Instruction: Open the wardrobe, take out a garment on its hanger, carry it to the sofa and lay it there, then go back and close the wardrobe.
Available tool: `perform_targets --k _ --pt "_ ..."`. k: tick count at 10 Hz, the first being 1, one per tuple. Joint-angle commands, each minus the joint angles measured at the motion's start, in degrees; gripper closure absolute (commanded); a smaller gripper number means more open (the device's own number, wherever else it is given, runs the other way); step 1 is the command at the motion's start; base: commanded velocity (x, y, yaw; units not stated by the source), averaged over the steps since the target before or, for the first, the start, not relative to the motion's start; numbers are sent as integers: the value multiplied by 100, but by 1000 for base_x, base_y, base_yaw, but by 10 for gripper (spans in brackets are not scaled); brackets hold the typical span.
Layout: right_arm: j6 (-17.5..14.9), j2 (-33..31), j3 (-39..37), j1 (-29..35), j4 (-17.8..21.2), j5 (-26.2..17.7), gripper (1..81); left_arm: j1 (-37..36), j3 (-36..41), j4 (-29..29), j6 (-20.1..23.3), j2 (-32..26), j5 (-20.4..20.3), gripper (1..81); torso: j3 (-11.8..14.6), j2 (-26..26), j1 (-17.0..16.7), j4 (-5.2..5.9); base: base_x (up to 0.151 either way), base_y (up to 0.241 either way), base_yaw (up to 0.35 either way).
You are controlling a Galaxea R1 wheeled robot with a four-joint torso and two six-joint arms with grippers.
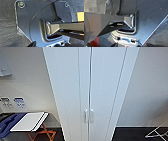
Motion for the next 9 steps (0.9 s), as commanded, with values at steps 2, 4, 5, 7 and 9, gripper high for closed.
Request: perform_targets --k 2,4,5,7,9 --pt "12 -11 40 174 -36 -359 10 -159 52 65 -1 -48 333 10 0 0 1 0 85 0 0" --pt "-5 -20 31 182 -36 -359 10 -159 52 57 -1 -48 333 10 0 0 1 0 38 0 0" --pt "-5 -45 48 191 -28 -350 10 -159 52 48 -1 -48 333 10 0 0 1 0 0 0 0" --pt "-5 -63 118 217 -10 -359 10 -159 61 22 -10 -65 333 10 0 2 6 0 0 0 0" --pt "-5 -281 398 235 -19 -316 10 -167 148 22 -36 -188 342 10 0 2 1 0 0 0 0"
